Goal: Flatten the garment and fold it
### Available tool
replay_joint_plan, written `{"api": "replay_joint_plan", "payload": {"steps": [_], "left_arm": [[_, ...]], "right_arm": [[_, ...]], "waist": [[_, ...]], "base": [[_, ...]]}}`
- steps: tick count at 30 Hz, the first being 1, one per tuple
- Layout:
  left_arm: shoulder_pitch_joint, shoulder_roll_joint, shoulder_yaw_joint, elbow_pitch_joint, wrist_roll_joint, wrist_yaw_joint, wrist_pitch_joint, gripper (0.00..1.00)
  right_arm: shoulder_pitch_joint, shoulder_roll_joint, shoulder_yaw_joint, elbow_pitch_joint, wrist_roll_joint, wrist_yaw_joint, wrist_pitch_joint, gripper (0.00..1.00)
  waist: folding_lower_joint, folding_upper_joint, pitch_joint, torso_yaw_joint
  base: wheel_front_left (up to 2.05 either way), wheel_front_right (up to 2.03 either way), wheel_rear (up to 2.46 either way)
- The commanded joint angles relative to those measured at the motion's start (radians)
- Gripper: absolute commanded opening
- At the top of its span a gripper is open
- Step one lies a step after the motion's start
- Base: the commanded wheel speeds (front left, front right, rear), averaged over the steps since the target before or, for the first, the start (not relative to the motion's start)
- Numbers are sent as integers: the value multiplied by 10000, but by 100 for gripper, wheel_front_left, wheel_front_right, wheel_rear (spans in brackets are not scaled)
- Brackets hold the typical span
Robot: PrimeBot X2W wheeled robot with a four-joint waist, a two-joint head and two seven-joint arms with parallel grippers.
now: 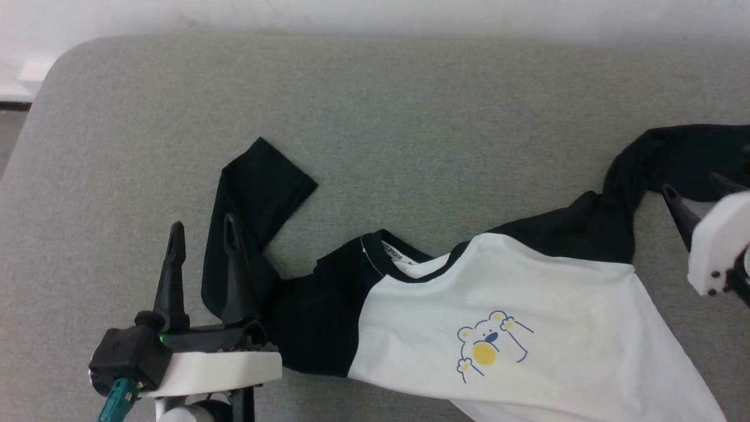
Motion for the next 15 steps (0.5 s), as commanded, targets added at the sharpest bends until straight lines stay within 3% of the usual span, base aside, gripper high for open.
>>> {"api": "replay_joint_plan", "payload": {"steps": [1,6,12,13,14,15], "left_arm": [[-191,-15,-59,1,-12,31,-47,100],[-482,-18,-300,63,-57,114,-47,100],[-710,-19,-529,70,-67,208,-47,100],[-727,-19,-554,74,-67,222,-47,100],[-741,-19,-570,77,-63,236,-47,100],[-749,-19,-581,81,-56,251,-47,100]], "right_arm": [[-428,41,151,445,-249,-9,233,100],[-1497,313,350,2242,-697,-9,983,100],[-2005,580,103,3925,-1272,-9,944,100],[-2051,652,22,4146,-1356,-9,867,76],[-2101,706,-39,4327,-1445,-9,749,25],[-2157,745,-40,4465,-1508,-9,614,0]], "waist": [[-2,0,388,381],[-2,0,787,922],[-2,0,1160,1472],[-2,0,1194,1511],[-2,0,1219,1533],[-2,0,1235,1540]], "base": [[0,0,0],[0,0,0],[0,0,0],[0,0,0],[0,0,0],[0,0,0]]}}
